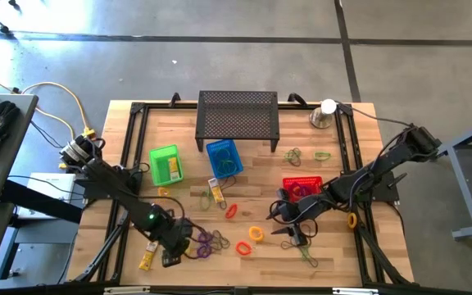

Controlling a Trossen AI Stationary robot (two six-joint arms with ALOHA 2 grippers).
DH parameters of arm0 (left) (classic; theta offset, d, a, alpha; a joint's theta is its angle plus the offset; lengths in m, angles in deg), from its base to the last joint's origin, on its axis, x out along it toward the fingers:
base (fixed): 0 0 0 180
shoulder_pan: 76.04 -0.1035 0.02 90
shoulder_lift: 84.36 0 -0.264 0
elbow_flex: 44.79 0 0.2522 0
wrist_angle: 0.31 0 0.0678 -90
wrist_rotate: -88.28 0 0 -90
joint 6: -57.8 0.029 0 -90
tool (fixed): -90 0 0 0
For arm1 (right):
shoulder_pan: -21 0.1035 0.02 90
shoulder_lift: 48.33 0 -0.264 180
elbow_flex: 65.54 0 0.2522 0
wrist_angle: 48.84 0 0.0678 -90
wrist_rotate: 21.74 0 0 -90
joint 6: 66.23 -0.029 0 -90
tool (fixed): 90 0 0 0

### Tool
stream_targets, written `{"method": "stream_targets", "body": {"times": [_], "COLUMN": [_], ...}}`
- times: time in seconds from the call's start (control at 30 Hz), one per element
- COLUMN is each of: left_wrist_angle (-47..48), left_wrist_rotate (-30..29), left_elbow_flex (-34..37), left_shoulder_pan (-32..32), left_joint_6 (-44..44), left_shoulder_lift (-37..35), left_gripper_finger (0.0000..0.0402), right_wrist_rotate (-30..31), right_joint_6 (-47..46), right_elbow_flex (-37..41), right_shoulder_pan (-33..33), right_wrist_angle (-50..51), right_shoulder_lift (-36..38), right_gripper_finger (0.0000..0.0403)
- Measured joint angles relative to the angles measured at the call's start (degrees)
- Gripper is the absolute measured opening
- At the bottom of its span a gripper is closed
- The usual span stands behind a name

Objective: Pick & Place Office Desk Supplies
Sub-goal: Put the yellow crayon box into the green basket

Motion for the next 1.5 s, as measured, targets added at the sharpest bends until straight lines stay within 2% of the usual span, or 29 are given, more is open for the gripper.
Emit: {"method": "stream_targets", "body": {"times": [0.13,0.27,0.37,0.5,0.77,1.0,1.2,1.5], "left_wrist_angle": [0.4,0.4,0.1,-1.2,-2.5,-3.0,-3.6,-1.3], "left_wrist_rotate": [-0.1,-1.5,-6.5,-12.3,-10.4,-12.6,-11.5,-11.0], "left_elbow_flex": [0.0,0.0,0.0,0.0,0.0,0.1,0.1,-0.1], "left_shoulder_pan": [2.4,5.3,7.2,9.1,9.9,8.6,8.6,8.6], "left_joint_6": [-0.8,6.2,10.1,10.4,11.8,13.2,15.4,14.0], "left_shoulder_lift": [0.0,0.0,0.0,0.0,4.5,7.3,9.8,12.6], "left_gripper_finger": [0.0254,0.0254,0.0254,0.0254,0.0254,0.0254,0.0254,0.0254], "right_wrist_rotate": [-0.4,-1.6,-2.9,-2.8,-2.7,-2.6,-1.3,-0.9], "right_joint_6": [1.2,1.2,1.0,0.9,0.8,0.8,0.1,-3.5], "right_elbow_flex": [0.0,0.0,0.0,0.0,0.0,0.0,0.0,0.0], "right_shoulder_pan": [0.0,0.0,0.0,0.8,2.7,3.0,3.0,3.0], "right_wrist_angle": [0.0,-0.1,0.1,0.7,0.7,-1.0,-1.0,-1.0], "right_shoulder_lift": [0.0,0.0,0.0,0.0,0.0,0.0,0.0,0.0], "right_gripper_finger": [0.0216,0.0216,0.0216,0.0216,0.0216,0.0216,0.0216,0.0216]}}
